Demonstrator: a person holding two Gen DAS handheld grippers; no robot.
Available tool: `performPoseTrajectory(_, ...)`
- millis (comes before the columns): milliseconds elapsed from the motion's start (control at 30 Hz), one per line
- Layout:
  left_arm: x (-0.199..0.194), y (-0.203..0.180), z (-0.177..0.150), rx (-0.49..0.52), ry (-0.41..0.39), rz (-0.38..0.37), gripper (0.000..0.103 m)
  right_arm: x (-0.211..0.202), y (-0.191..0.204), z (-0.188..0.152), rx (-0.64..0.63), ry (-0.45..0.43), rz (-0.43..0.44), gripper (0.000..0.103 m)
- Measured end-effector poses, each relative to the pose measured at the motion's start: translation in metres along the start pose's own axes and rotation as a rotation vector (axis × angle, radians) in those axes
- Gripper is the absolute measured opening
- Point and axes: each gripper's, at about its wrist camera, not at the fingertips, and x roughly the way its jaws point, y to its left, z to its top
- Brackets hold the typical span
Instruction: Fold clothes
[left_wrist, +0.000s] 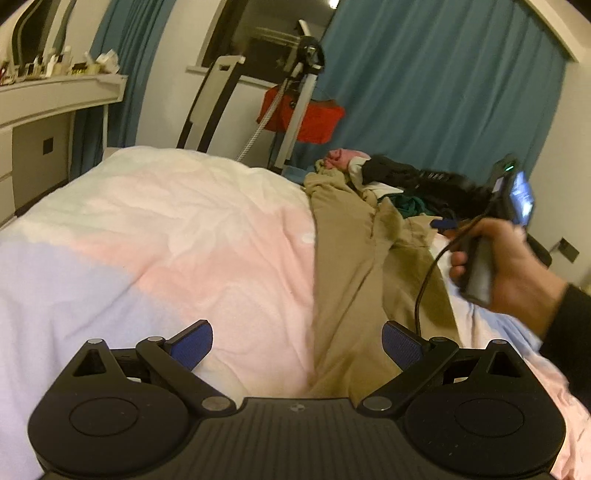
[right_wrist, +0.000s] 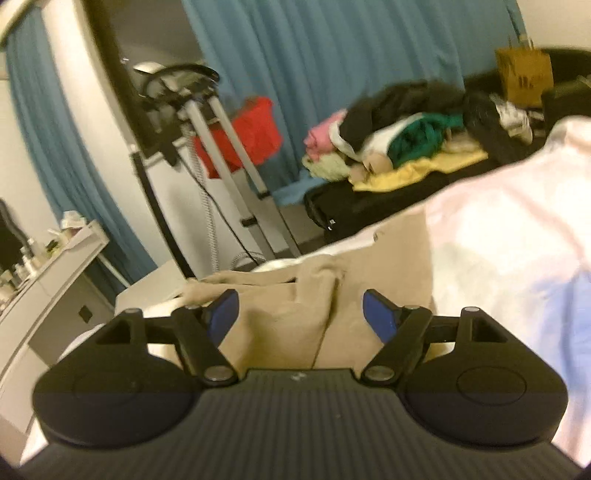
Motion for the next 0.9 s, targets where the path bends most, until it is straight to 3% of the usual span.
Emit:
performPoseTrajectory(200, -0.041, -0.004, -0.004, -0.002, -0.025, -0.012, 0.099, -0.120, 0.022, -0.012, -0.032, -0.014, 0.015, 0.075)
performPoseTrajectory(367, -0.069, -0.012, -0.006, 0.032, -0.034, -0.018, 0.100, -0.212, 0.011, -0.057, -0.005, 0.001, 0.059, 0.075)
performPoseTrajectory(533, -0.082, -0.014, -0.006, 0.012, 0.018, -0.060, 0.100, -0.296, -0.005, -0.105, 0.036, 0.023, 0.103, 0.076)
performPoseTrajectory(600, -0.081, -0.003, -0.005, -0.056, 0.074, -0.092, 0.100, -0.315, -0.015, -0.120, 0.068, 0.043, 0.104, 0.077)
performPoseTrajectory(700, -0.076, 0.020, -0.001, -0.194, 0.164, -0.076, 0.100, -0.324, -0.033, -0.137, 0.136, 0.087, 0.082, 0.077)
performPoseTrajectory(900, -0.069, 0.066, -0.003, -0.485, 0.243, -0.030, 0.097, -0.323, -0.044, -0.142, 0.186, 0.096, 0.083, 0.077)
